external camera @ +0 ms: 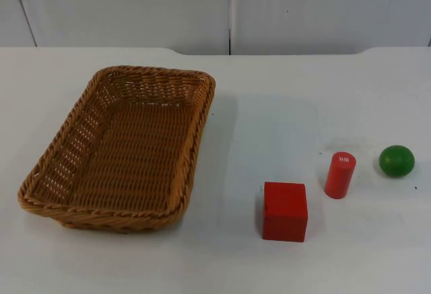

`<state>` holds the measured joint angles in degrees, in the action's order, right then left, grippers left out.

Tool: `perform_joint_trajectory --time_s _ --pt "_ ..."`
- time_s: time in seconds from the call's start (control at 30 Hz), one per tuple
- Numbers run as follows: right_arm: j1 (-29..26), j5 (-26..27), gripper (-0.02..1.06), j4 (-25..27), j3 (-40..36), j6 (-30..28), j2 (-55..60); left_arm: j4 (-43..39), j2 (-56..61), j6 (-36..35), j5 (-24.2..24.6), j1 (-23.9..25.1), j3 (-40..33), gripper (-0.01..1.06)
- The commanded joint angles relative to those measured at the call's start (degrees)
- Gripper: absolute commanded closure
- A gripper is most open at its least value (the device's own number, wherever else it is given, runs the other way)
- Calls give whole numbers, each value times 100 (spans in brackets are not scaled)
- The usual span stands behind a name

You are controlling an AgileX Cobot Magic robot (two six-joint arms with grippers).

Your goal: Pick up the basket with the left hand and place the object to the left of the red cylinder into the basket with the right hand.

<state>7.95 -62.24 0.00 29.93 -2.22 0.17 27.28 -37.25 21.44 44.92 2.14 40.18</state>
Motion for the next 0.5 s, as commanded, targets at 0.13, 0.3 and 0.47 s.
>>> perform_joint_trajectory --time_s 0.13,0.3,0.47 --pt "6 46 -1 0 -40 -8 -17 557 -517 477 -90 19 78 0" --pt "6 46 -1 0 -40 -8 -17 895 -806 783 -186 19 78 0" --pt "6 46 -1 0 -40 1 -17 1494 -1185 1301 -391 19 78 0"
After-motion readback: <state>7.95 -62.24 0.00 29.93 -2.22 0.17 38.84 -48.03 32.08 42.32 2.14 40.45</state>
